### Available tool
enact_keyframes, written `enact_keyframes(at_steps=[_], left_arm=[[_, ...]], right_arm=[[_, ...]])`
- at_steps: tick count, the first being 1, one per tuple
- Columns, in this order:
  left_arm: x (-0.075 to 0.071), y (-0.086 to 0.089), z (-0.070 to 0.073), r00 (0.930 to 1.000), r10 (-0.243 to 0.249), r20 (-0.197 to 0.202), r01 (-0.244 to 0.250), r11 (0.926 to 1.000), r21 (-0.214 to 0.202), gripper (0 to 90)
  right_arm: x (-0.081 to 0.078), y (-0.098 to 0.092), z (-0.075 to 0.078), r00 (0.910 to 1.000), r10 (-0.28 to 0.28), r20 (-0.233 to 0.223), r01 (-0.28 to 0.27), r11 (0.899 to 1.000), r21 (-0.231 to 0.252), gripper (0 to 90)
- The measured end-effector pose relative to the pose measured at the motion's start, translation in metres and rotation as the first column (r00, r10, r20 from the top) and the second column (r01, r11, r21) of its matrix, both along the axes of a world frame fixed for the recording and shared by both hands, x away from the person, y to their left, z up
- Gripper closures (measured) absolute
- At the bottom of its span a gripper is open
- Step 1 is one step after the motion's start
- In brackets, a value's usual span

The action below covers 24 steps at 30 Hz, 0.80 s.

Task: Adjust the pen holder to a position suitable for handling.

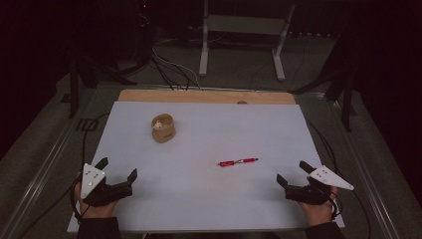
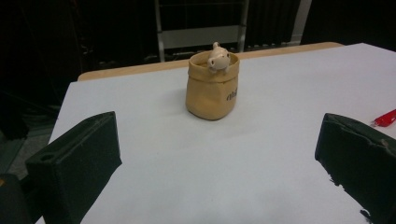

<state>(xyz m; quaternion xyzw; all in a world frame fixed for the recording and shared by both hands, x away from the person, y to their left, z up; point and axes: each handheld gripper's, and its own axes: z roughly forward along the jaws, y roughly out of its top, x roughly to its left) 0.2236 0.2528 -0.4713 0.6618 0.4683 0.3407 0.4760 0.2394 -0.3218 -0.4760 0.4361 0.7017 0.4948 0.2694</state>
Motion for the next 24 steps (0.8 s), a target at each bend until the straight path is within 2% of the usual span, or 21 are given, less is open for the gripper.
enact_keyframes(at_steps=[18,24], left_arm=[[0.0011,-0.0009,-0.0008,0.9999,0.009,-0.007,-0.009,1.0,0.0,0.6],[0.0018,-0.0044,0.0011,0.9999,0.013,-0.009,-0.013,0.9993,-0.035,0.6]], right_arm=[[0.0022,-0.0005,-0.0016,0.9999,-0.013,-0.011,0.013,1.0,0.0,0.2],[0.0021,0.0,-0.0027,0.9997,-0.019,-0.014,0.019,1.0,0.009,0.2]])
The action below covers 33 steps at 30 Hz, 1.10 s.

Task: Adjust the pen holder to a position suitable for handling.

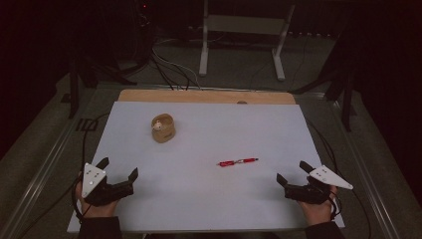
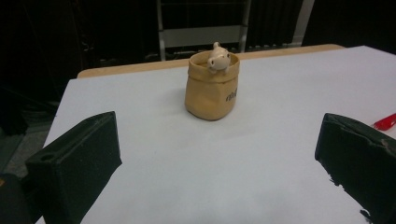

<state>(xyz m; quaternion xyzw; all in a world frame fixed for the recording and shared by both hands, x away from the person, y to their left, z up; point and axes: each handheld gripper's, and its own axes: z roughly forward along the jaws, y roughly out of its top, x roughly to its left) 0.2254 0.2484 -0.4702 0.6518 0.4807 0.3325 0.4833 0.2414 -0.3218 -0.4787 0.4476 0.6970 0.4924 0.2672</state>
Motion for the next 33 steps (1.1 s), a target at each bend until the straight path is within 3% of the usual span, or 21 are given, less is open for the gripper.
enact_keyframes(at_steps=[5,10,15,26,33], left_arm=[[0.006,-0.007,0.005,0.9997,-0.019,-0.012,0.019,0.9997,0.017,0.6],[0.016,-0.014,0.015,0.9999,0.0,-0.01,0.001,0.9984,0.057,0.6],[0.036,-0.027,0.03,1.0,0.007,-0.004,-0.007,0.9963,0.086,0.6],[0.078,-0.048,0.031,0.9995,-0.016,-0.027,0.017,0.9981,0.059,0.6],[0.101,-0.059,0.026,0.9993,-0.033,-0.015,0.034,0.9978,0.057,2.2]], right_arm=[[0.001,0.0,-0.001,1.0,-0.005,0.001,0.005,1.0,-0.008,0.2],[0.002,0.0,-0.002,0.9999,-0.012,-0.004,0.012,1.0,-0.006,0.2],[0.002,0.0,-0.001,0.9999,-0.014,-0.004,0.014,1.0,-0.006,0.2],[0.002,-0.001,-0.001,0.9998,-0.021,-0.007,0.021,1.0,-0.008,0.2],[0.002,-0.001,-0.001,0.9998,-0.02,-0.008,0.02,1.0,-0.009,0.3]])
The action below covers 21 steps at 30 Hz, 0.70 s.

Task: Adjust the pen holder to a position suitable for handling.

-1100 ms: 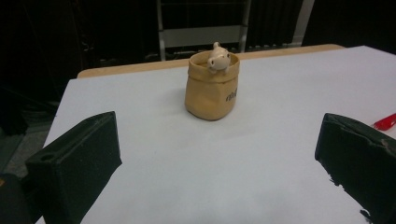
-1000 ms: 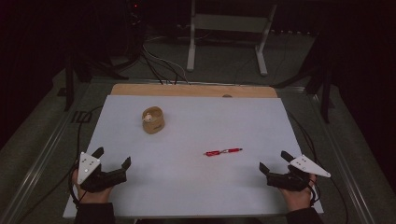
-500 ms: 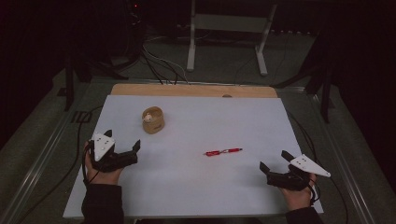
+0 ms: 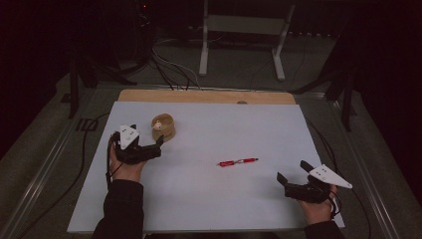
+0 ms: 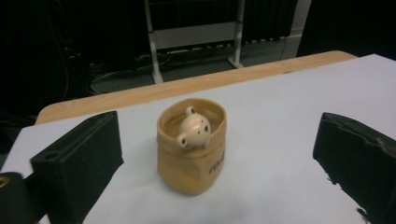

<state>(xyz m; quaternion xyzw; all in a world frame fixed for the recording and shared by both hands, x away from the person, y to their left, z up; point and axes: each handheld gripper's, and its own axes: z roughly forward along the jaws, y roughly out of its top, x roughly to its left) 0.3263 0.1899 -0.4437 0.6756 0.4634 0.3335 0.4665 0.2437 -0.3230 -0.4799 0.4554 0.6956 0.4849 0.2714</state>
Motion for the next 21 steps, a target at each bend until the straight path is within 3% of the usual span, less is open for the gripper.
enact_keyframes(at_steps=[5,8,13,21], left_arm=[[0.012,0.001,-0.004,0.9999,-0.008,-0.012,0.008,0.9994,-0.034,2.6],[0.022,0.001,-0.005,0.9992,-0.006,-0.039,0.005,0.9998,-0.021,4.5],[0.036,0.001,-0.008,0.999,-0.017,-0.041,0.015,0.9988,-0.046,5.5],[0.058,-0.001,-0.02,0.9944,0.011,-0.105,-0.016,0.999,-0.042,7.0]], right_arm=[[0.0,-0.002,0.0,1.0,-0.003,0.001,0.003,1.0,0.004,0.2],[0.0,-0.003,0.0,1.0,-0.006,0.002,0.006,1.0,0.008,0.3],[0.001,-0.002,0.0,1.0,-0.007,-0.003,0.007,1.0,0.01,0.3],[0.001,-0.003,0.0,1.0,-0.005,-0.003,0.005,1.0,0.018,0.2]])
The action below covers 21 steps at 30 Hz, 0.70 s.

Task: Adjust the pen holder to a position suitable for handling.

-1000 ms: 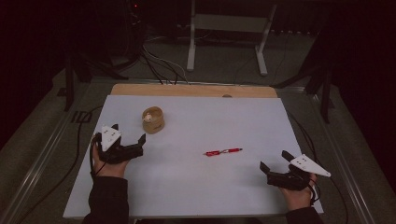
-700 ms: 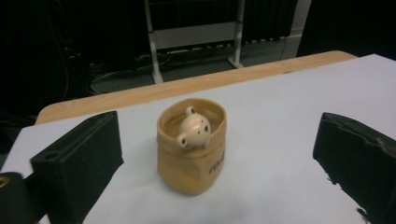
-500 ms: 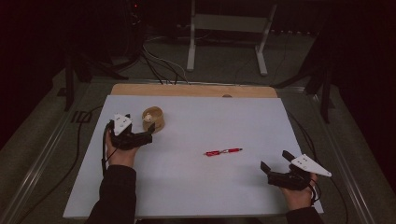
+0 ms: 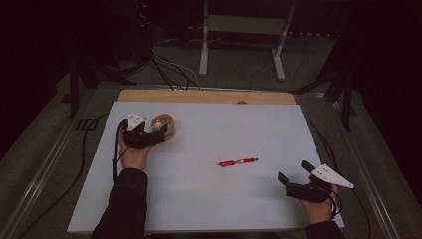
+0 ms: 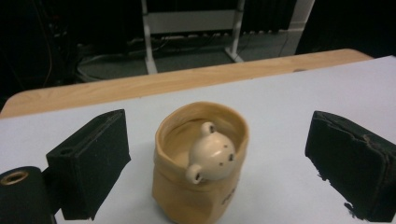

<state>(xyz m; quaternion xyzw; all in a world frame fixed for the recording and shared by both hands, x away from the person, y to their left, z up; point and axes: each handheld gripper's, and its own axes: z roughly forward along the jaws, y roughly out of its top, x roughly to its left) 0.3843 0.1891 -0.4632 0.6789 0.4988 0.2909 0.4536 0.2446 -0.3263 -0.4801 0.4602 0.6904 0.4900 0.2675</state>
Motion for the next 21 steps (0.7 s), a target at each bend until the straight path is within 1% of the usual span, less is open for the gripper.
enact_keyframes(at_steps=[1,2,3,5,7,9,10,14,15,16,18,19,21], left_arm=[[0.002,0.0,-0.001,0.9999,-0.001,-0.016,0.001,1.0,-0.001,7.7],[0.004,0.0,-0.002,0.9996,-0.003,-0.028,0.003,1.0,0.007,7.8],[0.006,-0.002,-0.003,0.9991,-0.001,-0.042,0.002,0.9997,0.026,8.7],[0.008,-0.005,-0.006,0.9982,0.008,-0.06,-0.003,0.9971,0.076,9.5],[0.01,-0.008,-0.009,0.9973,0.015,-0.071,-0.007,0.9937,0.111,13.5],[0.012,-0.009,-0.012,0.9962,0.024,-0.084,-0.014,0.9931,0.117,19.7],[0.013,-0.009,-0.012,0.9963,0.028,-0.082,-0.018,0.993,0.117,22.8],[0.013,-0.009,-0.012,0.9974,0.014,-0.071,-0.006,0.994,0.109,43.2],[0.012,-0.009,-0.012,0.9982,0.001,-0.06,0.005,0.9942,0.108,43.2],[0.012,-0.01,-0.012,0.9982,-0.005,-0.06,0.011,0.9938,0.111,53.1],[0.012,-0.01,-0.012,0.9977,-0.023,-0.063,0.03,0.9947,0.099,60.0],[0.012,-0.01,-0.012,0.9976,-0.026,-0.065,0.032,0.9948,0.097,62.0],[0.012,-0.009,-0.012,0.9969,-0.032,-0.072,0.038,0.9956,0.086,62.6]], right_arm=[[0.0,0.0,0.0,1.0,0.0,-0.002,0.0,1.0,0.005,0.2],[0.0,0.0,0.0,1.0,0.0,-0.002,0.0,1.0,0.006,0.2],[0.0,-0.001,0.0,1.0,-0.001,-0.003,0.001,1.0,0.006,0.2],[0.0,-0.001,0.0,1.0,-0.004,-0.005,0.004,1.0,0.009,0.2],[0.0,-0.001,0.0,1.0,-0.005,-0.007,0.005,1.0,0.011,0.2],[0.0,-0.001,0.0,1.0,-0.004,-0.007,0.004,1.0,0.011,0.2],[0.0,-0.001,0.0,1.0,-0.003,-0.006,0.003,1.0,0.01,0.2],[0.0,-0.002,0.0,1.0,-0.003,-0.006,0.003,1.0,0.009,0.2],[0.001,-0.002,0.0,1.0,-0.003,-0.006,0.003,1.0,0.008,0.2],[0.001,-0.002,0.0,1.0,-0.003,-0.007,0.003,1.0,0.009,0.2],[0.001,-0.002,0.0,1.0,-0.003,-0.008,0.003,1.0,0.008,0.3],[0.001,-0.002,0.0,1.0,-0.002,-0.008,0.002,1.0,0.006,0.2],[0.001,-0.001,0.0,1.0,-0.002,-0.008,0.002,1.0,0.003,0.3]])
